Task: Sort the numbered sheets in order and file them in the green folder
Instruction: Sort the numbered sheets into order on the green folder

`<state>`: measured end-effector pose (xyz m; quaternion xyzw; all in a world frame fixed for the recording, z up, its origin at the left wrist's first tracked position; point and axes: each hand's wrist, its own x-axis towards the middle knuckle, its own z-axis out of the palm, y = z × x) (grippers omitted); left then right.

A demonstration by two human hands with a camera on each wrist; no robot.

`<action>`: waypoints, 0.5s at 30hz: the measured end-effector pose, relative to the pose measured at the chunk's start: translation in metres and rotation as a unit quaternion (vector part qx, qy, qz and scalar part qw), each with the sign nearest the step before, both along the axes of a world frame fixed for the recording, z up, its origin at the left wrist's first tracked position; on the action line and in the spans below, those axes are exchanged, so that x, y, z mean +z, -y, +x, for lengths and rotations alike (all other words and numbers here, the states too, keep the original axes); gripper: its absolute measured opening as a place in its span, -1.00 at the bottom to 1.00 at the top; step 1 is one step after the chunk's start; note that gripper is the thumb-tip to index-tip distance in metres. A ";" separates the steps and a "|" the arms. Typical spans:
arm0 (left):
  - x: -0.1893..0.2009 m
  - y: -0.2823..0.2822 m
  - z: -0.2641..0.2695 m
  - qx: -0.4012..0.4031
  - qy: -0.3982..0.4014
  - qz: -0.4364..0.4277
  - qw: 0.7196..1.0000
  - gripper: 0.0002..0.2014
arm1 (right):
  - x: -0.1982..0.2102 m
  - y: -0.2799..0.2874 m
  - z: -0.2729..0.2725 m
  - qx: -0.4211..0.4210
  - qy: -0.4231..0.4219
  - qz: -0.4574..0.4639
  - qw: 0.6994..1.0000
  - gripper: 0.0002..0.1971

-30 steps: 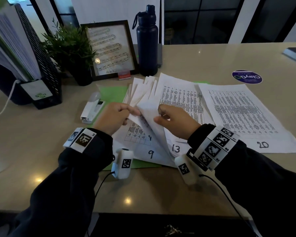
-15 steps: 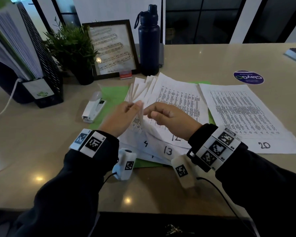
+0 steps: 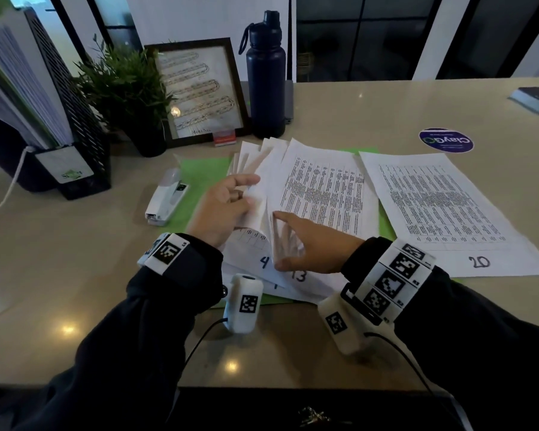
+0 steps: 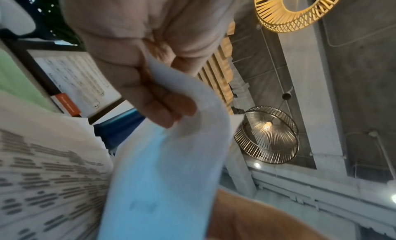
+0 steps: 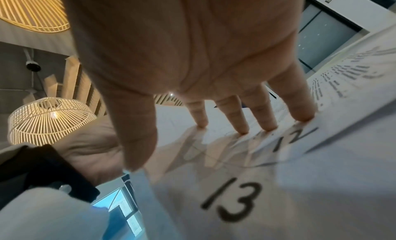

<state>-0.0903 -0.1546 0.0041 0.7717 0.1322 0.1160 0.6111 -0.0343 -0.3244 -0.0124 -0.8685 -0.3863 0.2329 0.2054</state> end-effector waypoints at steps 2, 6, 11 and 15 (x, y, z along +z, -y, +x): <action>0.006 0.004 0.002 0.022 0.021 -0.044 0.999 -0.65 | -0.001 -0.001 -0.002 0.006 -0.024 0.050 0.998 0.04; 0.006 0.012 0.006 0.018 0.058 -0.076 0.995 -0.74 | -0.010 -0.005 -0.004 -0.018 -0.045 0.160 0.986 -0.04; -0.004 0.008 0.006 0.037 0.076 -0.092 0.992 -0.74 | -0.013 -0.003 -0.001 -0.042 -0.078 0.179 0.980 -0.20; -0.011 0.000 0.006 0.050 0.050 -0.054 0.996 -0.70 | -0.016 0.003 0.007 -0.042 -0.065 0.156 0.985 -0.25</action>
